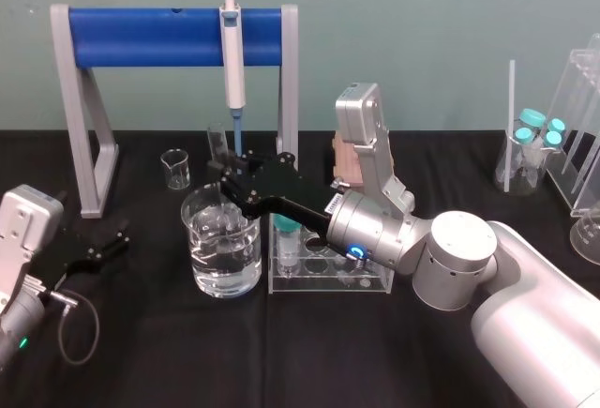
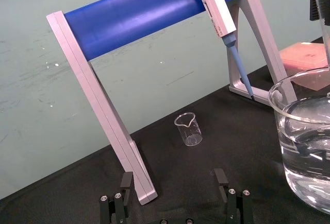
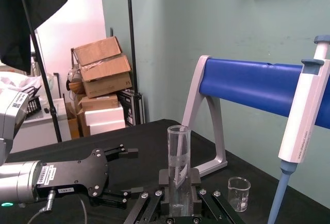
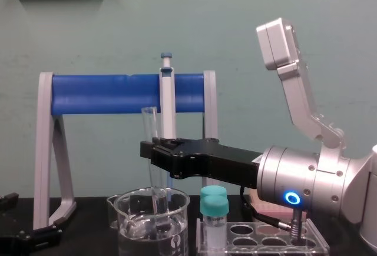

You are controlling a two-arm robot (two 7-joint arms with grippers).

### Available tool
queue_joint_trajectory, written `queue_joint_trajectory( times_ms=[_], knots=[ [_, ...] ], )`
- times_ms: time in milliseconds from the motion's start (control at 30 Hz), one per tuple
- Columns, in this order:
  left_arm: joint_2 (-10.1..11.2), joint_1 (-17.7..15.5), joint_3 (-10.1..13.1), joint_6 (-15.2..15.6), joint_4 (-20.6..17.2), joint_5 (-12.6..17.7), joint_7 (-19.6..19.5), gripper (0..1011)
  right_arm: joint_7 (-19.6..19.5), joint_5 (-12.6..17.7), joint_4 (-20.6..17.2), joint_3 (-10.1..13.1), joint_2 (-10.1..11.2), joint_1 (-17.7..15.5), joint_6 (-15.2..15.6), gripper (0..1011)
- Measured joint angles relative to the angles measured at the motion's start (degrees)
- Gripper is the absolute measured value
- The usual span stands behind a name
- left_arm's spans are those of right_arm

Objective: Hold the test tube with one hand and immerse one end into the beaker, then return it to the test tube rack.

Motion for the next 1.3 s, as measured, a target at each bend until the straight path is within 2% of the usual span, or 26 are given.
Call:
queue_joint_trajectory(
  times_ms=[1300],
  knots=[
    [0.0,0.0,0.0,0.0,0.0,0.0,0.0,1000,0.0,0.08,0.17,-0.03,-0.06,0.07,0.14,226]
  ],
)
